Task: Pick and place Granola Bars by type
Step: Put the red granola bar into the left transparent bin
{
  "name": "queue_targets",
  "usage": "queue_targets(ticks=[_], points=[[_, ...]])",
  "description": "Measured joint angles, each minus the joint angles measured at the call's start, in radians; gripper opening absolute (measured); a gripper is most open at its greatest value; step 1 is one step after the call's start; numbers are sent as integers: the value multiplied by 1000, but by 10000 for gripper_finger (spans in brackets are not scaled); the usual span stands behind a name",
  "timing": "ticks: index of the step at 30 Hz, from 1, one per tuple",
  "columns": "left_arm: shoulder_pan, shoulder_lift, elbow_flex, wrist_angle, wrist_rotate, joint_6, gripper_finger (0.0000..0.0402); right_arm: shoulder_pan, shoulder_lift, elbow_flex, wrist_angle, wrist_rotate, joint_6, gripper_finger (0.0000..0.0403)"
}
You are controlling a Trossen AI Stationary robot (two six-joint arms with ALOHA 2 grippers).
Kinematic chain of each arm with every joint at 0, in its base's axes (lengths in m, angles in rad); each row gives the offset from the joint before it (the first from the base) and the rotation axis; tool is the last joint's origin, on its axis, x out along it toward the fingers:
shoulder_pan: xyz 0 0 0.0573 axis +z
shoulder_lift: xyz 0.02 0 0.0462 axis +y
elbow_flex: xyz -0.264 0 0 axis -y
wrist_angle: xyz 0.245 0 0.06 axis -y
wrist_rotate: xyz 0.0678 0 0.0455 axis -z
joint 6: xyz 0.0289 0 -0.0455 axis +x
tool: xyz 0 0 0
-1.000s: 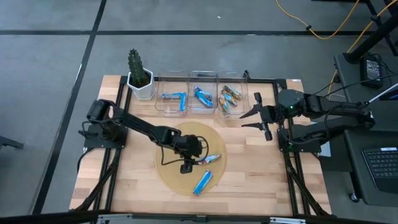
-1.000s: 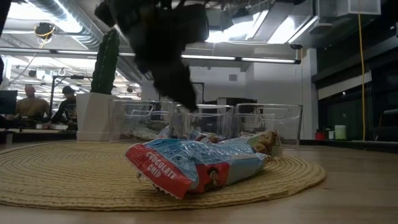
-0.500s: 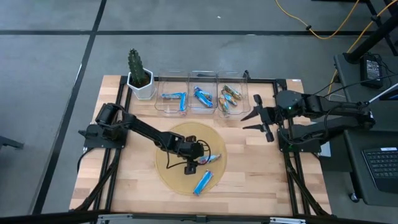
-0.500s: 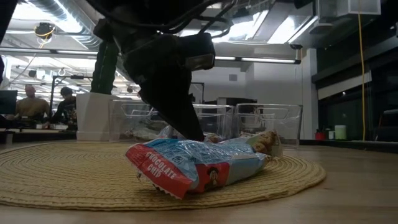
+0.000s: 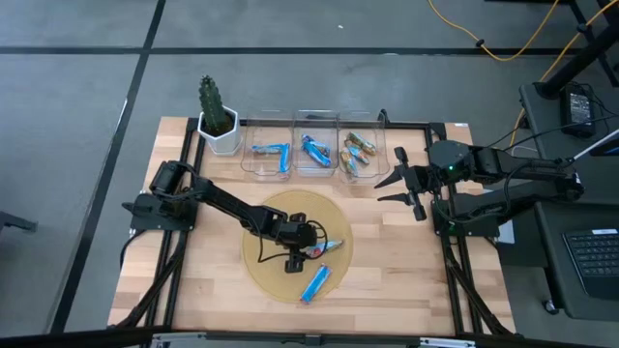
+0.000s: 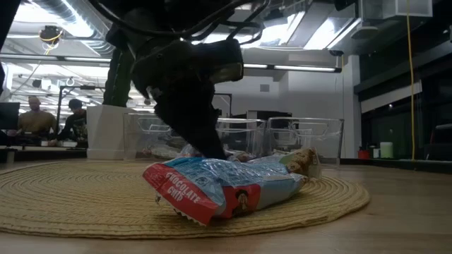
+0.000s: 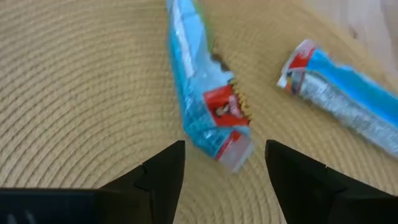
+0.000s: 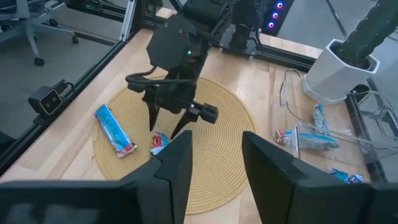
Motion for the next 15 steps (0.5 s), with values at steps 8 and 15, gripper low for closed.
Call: queue_targets(ticks=[8,15], points=[[6,16,0,41,-5,0,194,0,0,0,0,0,0,142],[15,17,0,43,-5,-8,142,0,0,0,0,0,2,142]])
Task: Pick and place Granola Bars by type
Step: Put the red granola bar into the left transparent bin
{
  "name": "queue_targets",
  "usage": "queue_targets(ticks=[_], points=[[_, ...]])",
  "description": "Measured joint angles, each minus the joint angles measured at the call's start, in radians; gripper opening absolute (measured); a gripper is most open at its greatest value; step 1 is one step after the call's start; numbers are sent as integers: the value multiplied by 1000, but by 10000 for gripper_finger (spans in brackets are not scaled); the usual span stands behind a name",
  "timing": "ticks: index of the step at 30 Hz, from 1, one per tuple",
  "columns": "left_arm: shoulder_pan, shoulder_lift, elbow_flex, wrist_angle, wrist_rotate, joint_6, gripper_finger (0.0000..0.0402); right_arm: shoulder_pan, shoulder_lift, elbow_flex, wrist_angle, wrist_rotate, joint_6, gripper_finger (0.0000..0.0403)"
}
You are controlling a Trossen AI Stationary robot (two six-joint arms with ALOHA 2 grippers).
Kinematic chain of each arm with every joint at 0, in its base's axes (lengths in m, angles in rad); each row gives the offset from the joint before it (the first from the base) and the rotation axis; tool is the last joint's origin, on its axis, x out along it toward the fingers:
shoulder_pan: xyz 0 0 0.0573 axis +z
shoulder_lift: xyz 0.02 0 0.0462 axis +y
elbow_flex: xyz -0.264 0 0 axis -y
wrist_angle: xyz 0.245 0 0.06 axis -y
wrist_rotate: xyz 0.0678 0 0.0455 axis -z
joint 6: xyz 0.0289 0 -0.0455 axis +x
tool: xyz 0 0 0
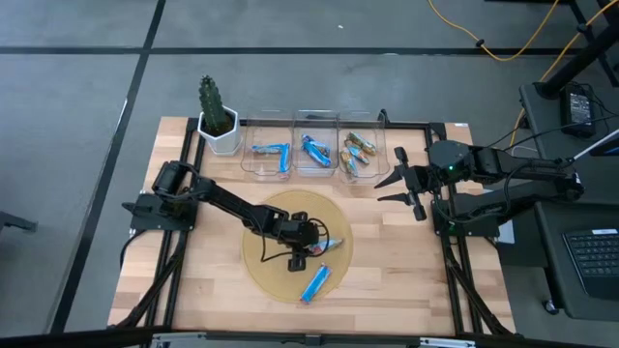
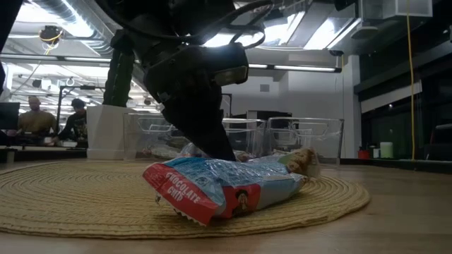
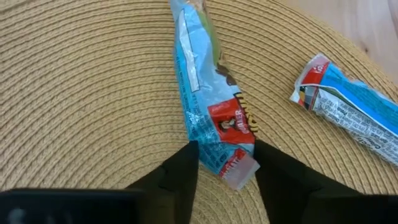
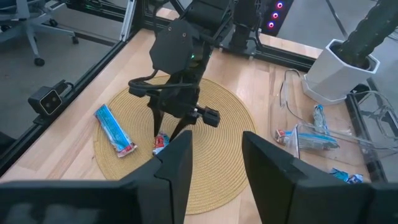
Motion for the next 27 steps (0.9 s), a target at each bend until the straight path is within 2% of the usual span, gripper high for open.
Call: queue_targets(ticks=[10,15,19,27], points=[[0,-1,0,0,3,-4,15,0,0,0,0,0,0,142],[0,-40,8,-22,0,-3,9,0,0,0,0,0,0,142],[9,-136,62,-94,-28,17,5,0,0,0,1,1,1,142],[32,-362,182,-278,-262,57,4,0,0,0,7,4,-3,142]])
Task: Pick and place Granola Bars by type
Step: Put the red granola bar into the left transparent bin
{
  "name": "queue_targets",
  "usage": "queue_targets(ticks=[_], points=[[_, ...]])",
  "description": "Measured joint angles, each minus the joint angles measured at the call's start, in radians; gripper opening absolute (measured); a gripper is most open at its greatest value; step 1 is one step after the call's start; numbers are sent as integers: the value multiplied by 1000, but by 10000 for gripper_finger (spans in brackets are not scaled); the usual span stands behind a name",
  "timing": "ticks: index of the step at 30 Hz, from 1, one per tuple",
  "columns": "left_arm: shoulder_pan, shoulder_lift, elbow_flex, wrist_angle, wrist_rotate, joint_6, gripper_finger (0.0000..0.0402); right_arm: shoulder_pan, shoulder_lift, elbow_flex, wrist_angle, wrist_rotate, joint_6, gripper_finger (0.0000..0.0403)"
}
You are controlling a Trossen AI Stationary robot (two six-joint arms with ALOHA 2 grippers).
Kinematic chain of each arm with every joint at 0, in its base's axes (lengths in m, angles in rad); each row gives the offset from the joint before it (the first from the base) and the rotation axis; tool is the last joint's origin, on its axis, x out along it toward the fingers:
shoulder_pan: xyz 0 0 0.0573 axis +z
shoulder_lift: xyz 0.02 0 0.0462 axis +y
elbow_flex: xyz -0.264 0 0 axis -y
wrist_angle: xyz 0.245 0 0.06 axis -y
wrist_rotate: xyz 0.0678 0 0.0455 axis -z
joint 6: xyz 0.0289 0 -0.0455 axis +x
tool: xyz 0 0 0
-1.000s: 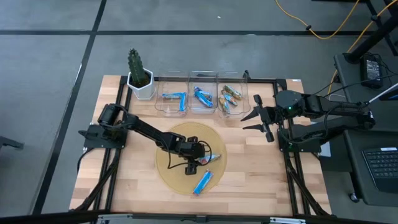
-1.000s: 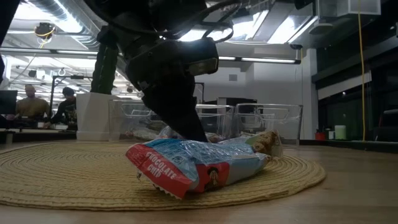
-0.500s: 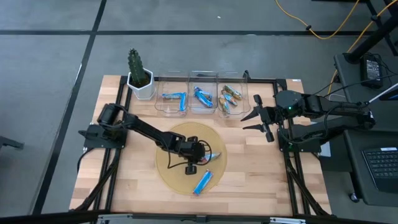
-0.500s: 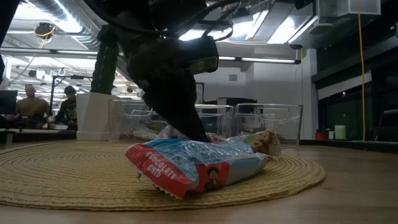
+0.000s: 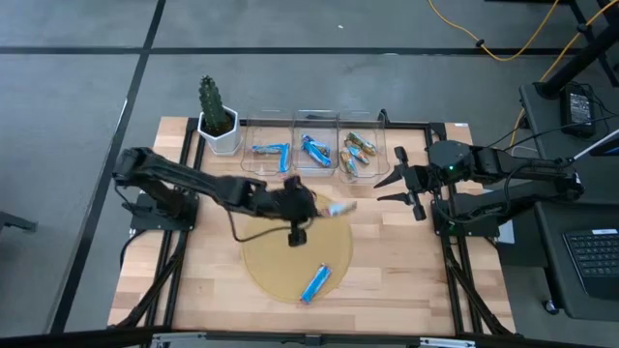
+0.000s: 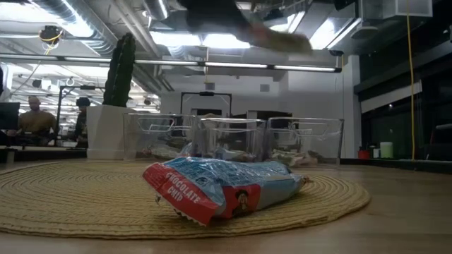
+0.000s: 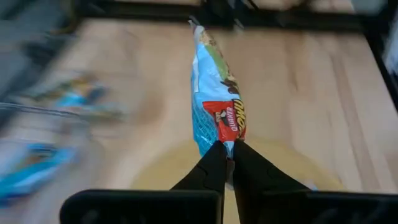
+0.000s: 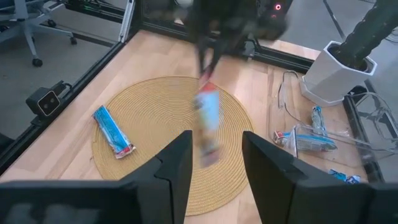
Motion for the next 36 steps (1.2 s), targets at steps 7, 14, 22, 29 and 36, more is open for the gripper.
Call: queue_targets(ticks=[7,14,22,29,36], points=[[5,-152,36,-64,-207,-8,4,0,0,0,-1,44,-6,142],[5,-185,36,-67,-295,-81,3,-1,0,0,-1,44,-30,142],[2,-206,34,-103,-348,-166,3,-1,0,0,5,56,-55,142],[81,-379,34,-400,-440,-160,3,-1,0,0,55,130,-55,142],[213,-606,31,-543,-417,-52,3,-1,0,0,89,138,-52,142]])
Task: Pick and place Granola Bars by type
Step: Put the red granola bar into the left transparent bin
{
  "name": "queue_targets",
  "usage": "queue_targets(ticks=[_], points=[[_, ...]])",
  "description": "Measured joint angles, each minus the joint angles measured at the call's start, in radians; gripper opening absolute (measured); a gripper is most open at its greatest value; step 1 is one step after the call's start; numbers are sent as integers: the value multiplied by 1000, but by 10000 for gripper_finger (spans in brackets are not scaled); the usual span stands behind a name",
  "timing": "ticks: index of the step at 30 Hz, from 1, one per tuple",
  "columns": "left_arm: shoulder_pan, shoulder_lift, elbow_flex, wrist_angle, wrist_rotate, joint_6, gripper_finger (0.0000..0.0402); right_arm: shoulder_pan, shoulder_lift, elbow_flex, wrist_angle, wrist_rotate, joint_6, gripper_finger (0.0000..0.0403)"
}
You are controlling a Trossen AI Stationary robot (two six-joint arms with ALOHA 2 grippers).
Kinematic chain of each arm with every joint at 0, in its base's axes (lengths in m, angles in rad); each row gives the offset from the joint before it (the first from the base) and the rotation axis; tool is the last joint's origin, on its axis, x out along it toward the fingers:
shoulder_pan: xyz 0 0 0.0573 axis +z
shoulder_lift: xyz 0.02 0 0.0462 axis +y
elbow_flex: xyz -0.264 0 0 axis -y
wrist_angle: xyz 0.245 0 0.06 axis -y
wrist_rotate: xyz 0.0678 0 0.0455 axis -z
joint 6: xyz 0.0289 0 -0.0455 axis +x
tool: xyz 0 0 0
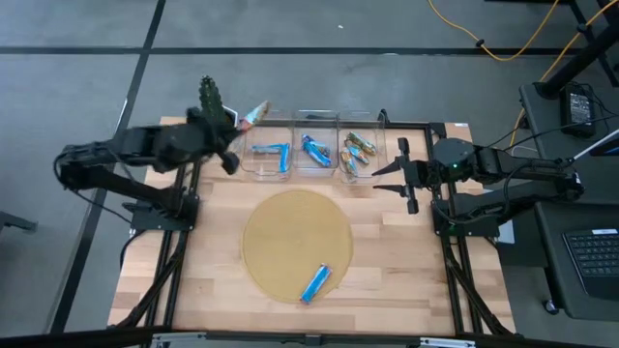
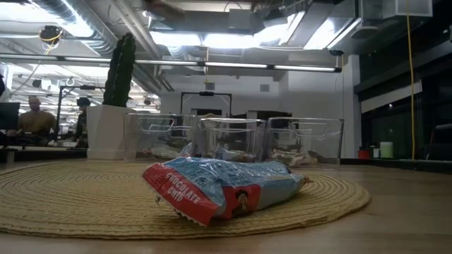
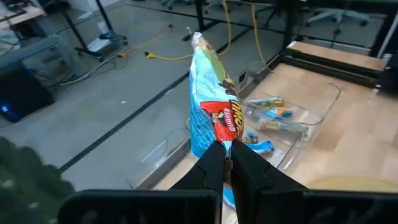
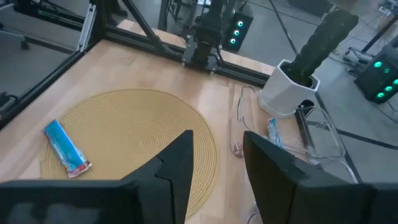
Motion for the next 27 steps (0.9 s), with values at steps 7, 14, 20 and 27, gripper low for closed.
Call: queue_targets(ticks=[7,14,20,27], points=[[98,-60,-1,-87,112,91,3,0,0,0,9,0,26,142],[234,-51,-126,-67,297,192,3,0,0,0,10,1,26,142],[354,-46,-343,155,495,231,3,0,0,0,9,2,26,142],[450,-2,-450,301,556,230,3,-1,0,0,9,2,25,142]])
